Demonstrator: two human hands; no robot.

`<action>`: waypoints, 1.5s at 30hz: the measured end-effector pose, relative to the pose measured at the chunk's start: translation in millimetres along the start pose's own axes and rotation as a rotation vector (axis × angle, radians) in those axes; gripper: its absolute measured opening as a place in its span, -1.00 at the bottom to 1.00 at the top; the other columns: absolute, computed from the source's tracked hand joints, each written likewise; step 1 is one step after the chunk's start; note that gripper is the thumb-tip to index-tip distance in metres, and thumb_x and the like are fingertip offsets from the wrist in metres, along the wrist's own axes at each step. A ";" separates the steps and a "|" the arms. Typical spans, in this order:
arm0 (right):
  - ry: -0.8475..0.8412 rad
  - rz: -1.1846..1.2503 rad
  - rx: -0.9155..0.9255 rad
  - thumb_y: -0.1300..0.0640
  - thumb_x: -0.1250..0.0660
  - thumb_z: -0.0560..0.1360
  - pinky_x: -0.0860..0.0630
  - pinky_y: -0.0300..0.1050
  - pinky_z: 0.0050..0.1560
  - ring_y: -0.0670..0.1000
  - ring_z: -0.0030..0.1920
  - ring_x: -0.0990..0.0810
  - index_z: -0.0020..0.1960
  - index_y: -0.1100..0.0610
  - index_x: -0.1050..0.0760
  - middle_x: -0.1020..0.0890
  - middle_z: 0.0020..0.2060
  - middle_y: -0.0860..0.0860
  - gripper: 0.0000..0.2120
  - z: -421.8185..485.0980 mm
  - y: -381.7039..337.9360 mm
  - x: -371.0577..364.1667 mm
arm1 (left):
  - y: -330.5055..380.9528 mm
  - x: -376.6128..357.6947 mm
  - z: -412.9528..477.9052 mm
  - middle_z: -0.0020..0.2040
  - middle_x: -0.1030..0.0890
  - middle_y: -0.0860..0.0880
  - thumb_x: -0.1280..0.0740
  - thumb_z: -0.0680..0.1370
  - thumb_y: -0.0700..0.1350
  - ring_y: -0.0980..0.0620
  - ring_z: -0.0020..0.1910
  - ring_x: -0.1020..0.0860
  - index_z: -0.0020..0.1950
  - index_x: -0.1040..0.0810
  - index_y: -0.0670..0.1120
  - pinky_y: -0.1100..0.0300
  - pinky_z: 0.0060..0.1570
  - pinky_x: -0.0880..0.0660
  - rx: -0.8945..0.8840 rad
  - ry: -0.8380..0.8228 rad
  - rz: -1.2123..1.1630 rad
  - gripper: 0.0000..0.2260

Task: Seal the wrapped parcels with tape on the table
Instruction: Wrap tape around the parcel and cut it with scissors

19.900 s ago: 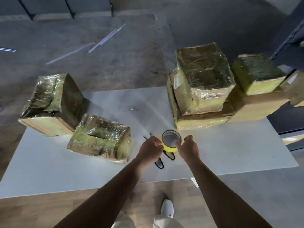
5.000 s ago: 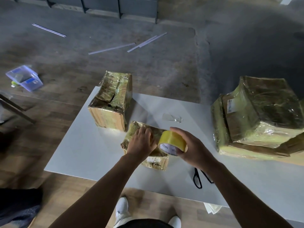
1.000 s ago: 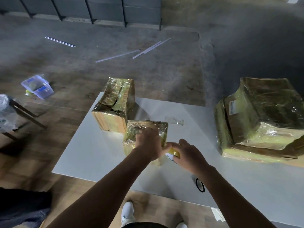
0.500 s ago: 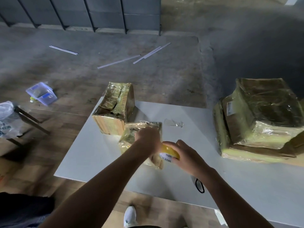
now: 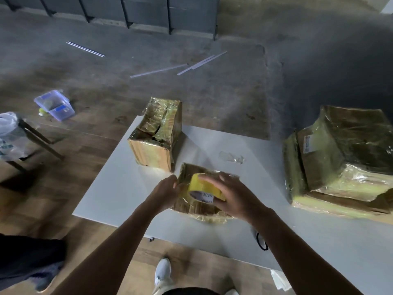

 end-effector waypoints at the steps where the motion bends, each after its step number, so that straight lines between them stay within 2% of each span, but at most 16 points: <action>1: 0.003 -0.062 0.011 0.14 -0.41 0.41 -0.40 -0.20 0.00 0.03 0.04 -0.54 0.42 -0.20 -0.22 -0.53 0.12 0.02 -0.32 0.8 1.1 4.4 | -7.6 -0.2 1.4 -0.06 -0.52 -0.06 -0.15 0.66 -0.01 0.00 -0.12 -0.50 -0.01 -0.41 -0.10 0.16 -0.25 -0.43 0.009 0.015 0.001 -0.81; 4: -0.015 -0.175 0.005 0.07 -0.40 0.37 -0.39 -0.11 -0.04 0.06 -0.13 -0.53 0.37 -0.18 -0.26 -0.53 0.02 0.01 -0.38 -7.2 11.8 21.3 | -11.3 1.2 3.9 -0.06 -0.52 -0.08 -0.15 0.66 -0.01 0.02 -0.15 -0.50 -0.01 -0.41 -0.10 0.14 -0.27 -0.47 -0.009 0.027 -0.003 -0.82; 8: -0.135 -0.315 -0.020 0.03 -0.44 0.38 -0.39 -0.09 -0.05 0.06 -0.17 -0.48 0.40 -0.22 -0.24 -0.50 -0.01 0.00 -0.33 -16.3 25.4 34.7 | -0.7 1.0 10.2 0.02 -0.56 -0.11 -0.17 0.65 0.01 -0.06 -0.04 -0.55 0.08 -0.46 -0.15 -0.06 -0.05 -0.56 -0.058 0.007 -0.005 -0.77; 11: -0.184 -0.408 -0.050 -0.03 -0.40 0.42 -0.31 -0.12 -0.08 0.01 -0.17 -0.41 0.42 -0.24 -0.25 -0.49 -0.02 -0.02 -0.38 -24.7 38.8 51.6 | -3.3 7.7 14.0 0.01 -0.57 -0.10 -0.16 0.65 0.00 -0.04 -0.08 -0.53 0.04 -0.46 -0.15 0.04 -0.12 -0.51 -0.085 0.029 0.056 -0.77; 14: -0.186 -0.413 -0.130 0.05 -0.44 0.38 -0.33 -0.13 -0.13 -0.01 -0.18 -0.36 0.41 -0.26 -0.24 -0.51 -0.02 -0.02 -0.32 -44.0 60.4 61.2 | -18.7 15.7 15.4 -0.05 -0.55 -0.09 -0.14 0.66 -0.02 0.01 -0.15 -0.49 -0.04 -0.41 -0.10 0.16 -0.27 -0.35 -0.045 0.017 0.105 -0.81; 18: -0.173 -0.408 -0.144 0.13 -0.51 0.28 -0.38 -0.16 -0.22 0.02 -0.34 -0.39 0.33 -0.19 -0.37 -0.54 -0.15 -0.01 -0.32 -54.7 73.6 44.0 | -20.1 14.7 23.0 0.02 -0.56 -0.14 -0.18 0.64 -0.01 -0.06 -0.10 -0.52 0.04 -0.44 -0.14 0.07 -0.14 -0.45 -0.046 0.023 0.134 -0.80; 20: -0.164 -0.403 -0.184 0.12 -0.53 0.27 -0.48 -0.11 -0.23 0.02 -0.39 -0.38 0.32 -0.19 -0.41 -0.53 -0.18 -0.03 -0.33 -53.7 77.8 37.9 | -11.5 17.3 23.0 0.06 -0.53 -0.14 -0.24 0.61 0.00 -0.10 -0.02 -0.52 0.10 -0.42 -0.15 0.02 -0.05 -0.47 -0.053 0.118 0.192 -0.77; 22: -0.134 -0.422 -0.173 0.12 -0.59 0.17 -0.47 -0.15 -0.30 0.00 -0.45 -0.43 0.23 -0.14 -0.52 -0.52 -0.26 -0.05 -0.34 -52.4 76.9 33.5 | 5.5 22.7 17.5 0.10 -0.47 -0.15 -0.33 0.57 -0.10 -0.14 0.06 -0.50 0.20 -0.40 -0.18 0.00 -0.04 -0.47 -0.123 0.274 0.294 -0.73; 24: -0.127 -0.427 -0.145 0.11 -0.62 0.10 -0.45 -0.16 -0.38 -0.04 -0.48 -0.46 0.15 -0.11 -0.58 -0.50 -0.33 -0.05 -0.37 -51.9 72.0 24.4 | 27.5 11.0 11.6 0.17 -0.46 -0.21 -0.31 0.51 -0.33 -0.20 0.10 -0.50 0.32 -0.37 -0.23 0.00 -0.08 -0.48 -0.260 0.276 0.379 -0.61; 26: -0.122 -0.366 -0.156 0.11 -0.61 0.14 -0.47 -0.11 -0.38 -0.05 -0.45 -0.48 0.15 -0.13 -0.54 -0.48 -0.33 -0.07 -0.38 -54.5 73.2 13.3 | 45.8 -10.8 6.2 0.28 -0.43 -0.20 -0.24 0.50 -0.37 -0.17 0.16 -0.50 0.39 -0.34 -0.22 0.03 -0.03 -0.50 -0.343 0.213 0.509 -0.55; 29: -0.109 -0.294 -0.203 0.11 -0.57 0.23 -0.50 -0.05 -0.32 0.00 -0.40 -0.50 0.19 -0.16 -0.43 -0.48 -0.28 -0.05 -0.40 -58.5 80.3 0.8 | 55.6 -23.6 6.1 0.32 -0.40 -0.13 -0.21 0.58 -0.19 -0.10 0.25 -0.45 0.39 -0.31 -0.16 0.07 0.08 -0.49 -0.275 0.182 0.640 -0.62; 34: -0.077 -0.310 -0.220 0.15 -0.63 0.12 -0.44 -0.13 -0.38 0.03 -0.45 -0.51 0.11 -0.07 -0.47 -0.51 -0.32 -0.01 -0.37 -54.0 78.1 -2.1 | 65.0 -34.2 10.6 0.40 -0.35 -0.16 -0.23 0.54 0.03 -0.15 0.37 -0.34 0.44 -0.24 -0.13 0.02 0.26 -0.38 -0.206 0.160 0.586 -0.48; 37: -0.077 -0.312 -0.233 0.14 -0.63 0.12 -0.44 -0.12 -0.39 0.02 -0.45 -0.51 0.11 -0.06 -0.49 -0.52 -0.31 -0.01 -0.39 -56.1 80.3 -6.5 | 85.0 -66.4 2.3 0.26 -0.46 -0.14 -0.27 0.54 -0.10 -0.13 0.24 -0.44 0.33 -0.35 -0.16 0.05 0.14 -0.44 -0.351 0.110 0.636 -0.62; 40: -0.106 -0.313 -0.269 0.15 -0.55 0.23 -0.47 -0.02 -0.32 0.07 -0.36 -0.55 0.16 -0.04 -0.53 -0.54 -0.25 0.02 -0.47 -59.2 84.5 -11.6 | 98.2 -78.1 -3.7 -0.04 -0.58 -0.17 -0.47 0.32 -0.16 -0.15 -0.09 -0.58 0.03 -0.53 -0.22 0.12 -0.25 -0.52 -0.524 0.159 0.603 -0.67; 43: -0.137 -0.276 -0.300 0.12 -0.38 0.44 -0.42 0.01 -0.04 0.14 -0.11 -0.56 0.33 -0.05 -0.44 -0.53 -0.05 0.07 -0.54 -58.2 86.7 -14.8 | 90.1 -79.3 -2.9 -0.01 -0.54 -0.15 -0.35 0.40 -0.11 -0.15 -0.04 -0.52 0.02 -0.50 -0.20 0.10 -0.21 -0.44 -0.548 0.155 0.505 -0.74; 45: -0.138 -0.259 -0.306 0.07 -0.33 0.49 -0.38 -0.03 0.03 0.11 -0.02 -0.53 0.39 -0.08 -0.37 -0.50 0.02 0.05 -0.53 -59.4 88.9 -16.2 | 83.1 -77.3 -4.1 -0.01 -0.51 -0.11 -0.27 0.40 -0.07 -0.13 -0.01 -0.48 0.01 -0.49 -0.16 0.09 -0.16 -0.43 -0.564 0.147 0.392 -0.76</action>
Point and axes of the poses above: each hand's wrist, its own z-axis towards the middle knuckle, its own x-axis out of the back of the hand, y = z × x, the point moved 7 cm from there along z, towards the middle knuckle
